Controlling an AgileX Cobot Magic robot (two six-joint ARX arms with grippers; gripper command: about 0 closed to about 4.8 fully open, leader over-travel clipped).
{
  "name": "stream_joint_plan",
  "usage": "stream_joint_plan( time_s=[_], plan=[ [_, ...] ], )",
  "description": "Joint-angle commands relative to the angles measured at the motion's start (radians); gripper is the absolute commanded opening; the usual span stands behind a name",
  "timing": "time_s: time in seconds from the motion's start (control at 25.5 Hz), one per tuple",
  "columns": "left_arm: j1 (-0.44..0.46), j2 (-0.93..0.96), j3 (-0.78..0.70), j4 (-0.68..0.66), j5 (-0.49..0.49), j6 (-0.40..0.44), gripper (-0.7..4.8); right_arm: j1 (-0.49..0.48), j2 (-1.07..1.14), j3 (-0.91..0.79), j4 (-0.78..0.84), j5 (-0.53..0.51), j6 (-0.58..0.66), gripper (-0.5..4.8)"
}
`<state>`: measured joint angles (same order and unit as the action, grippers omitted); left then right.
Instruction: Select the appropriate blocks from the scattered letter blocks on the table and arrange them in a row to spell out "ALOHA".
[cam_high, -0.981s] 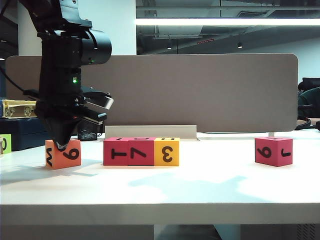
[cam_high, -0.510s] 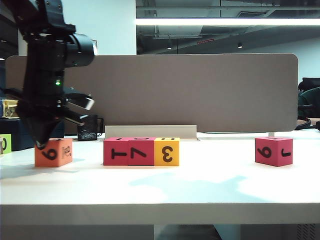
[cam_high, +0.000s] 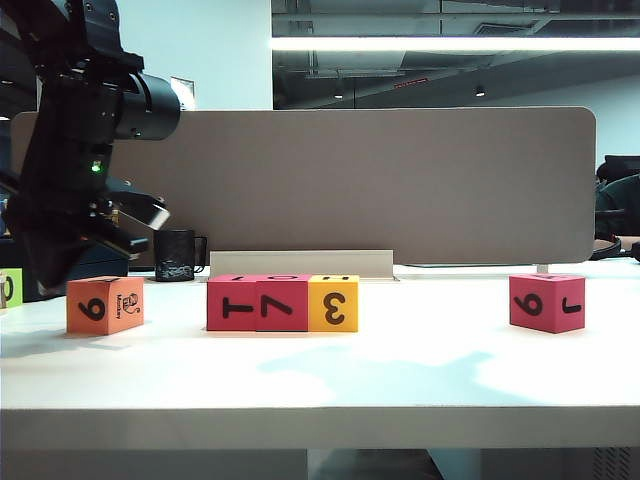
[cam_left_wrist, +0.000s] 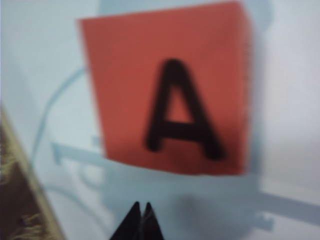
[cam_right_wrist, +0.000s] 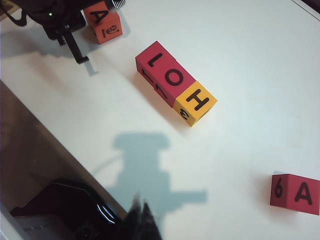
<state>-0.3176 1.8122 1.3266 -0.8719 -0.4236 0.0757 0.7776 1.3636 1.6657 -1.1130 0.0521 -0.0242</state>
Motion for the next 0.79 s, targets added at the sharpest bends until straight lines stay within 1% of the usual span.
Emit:
stream_joint_plan(
  time_s=[0.04,0.2,0.24,0.39,0.55,0.79],
  plan=[
    [0.016,-0.006,0.005,0.025,-0.077,0.008,-0.06,0.002,-0.003,0.003,0.007,-0.003,-0.003,-0.01],
    [0.048,-0.006,0.005,0.087,-0.035,0.011,-0.06,0.002,-0.003,0.003,0.007,-0.003,-0.003,-0.01],
    [0.068,-0.006,0.005,0.126,-0.007,0.019,-0.06,0.002,-0.003,0.003,0.009,-0.003,-0.003,-0.01],
    [0.098,-0.006,0.005,0.172,0.027,0.026,-0.06,0.002,-0.003,0.003,0.010,-0.010,-0.003,-0.01],
    [0.133,-0.006,0.005,0.184,0.160,0.029,-0.06,0.002,-0.003,0.003,0.010,-0.010,-0.003,-0.01],
    [0.153,-0.006,0.005,0.208,0.300,0.029,-0.06,0.001,-0.002,0.003,0.010,-0.002,-0.003,-0.01]
  ],
)
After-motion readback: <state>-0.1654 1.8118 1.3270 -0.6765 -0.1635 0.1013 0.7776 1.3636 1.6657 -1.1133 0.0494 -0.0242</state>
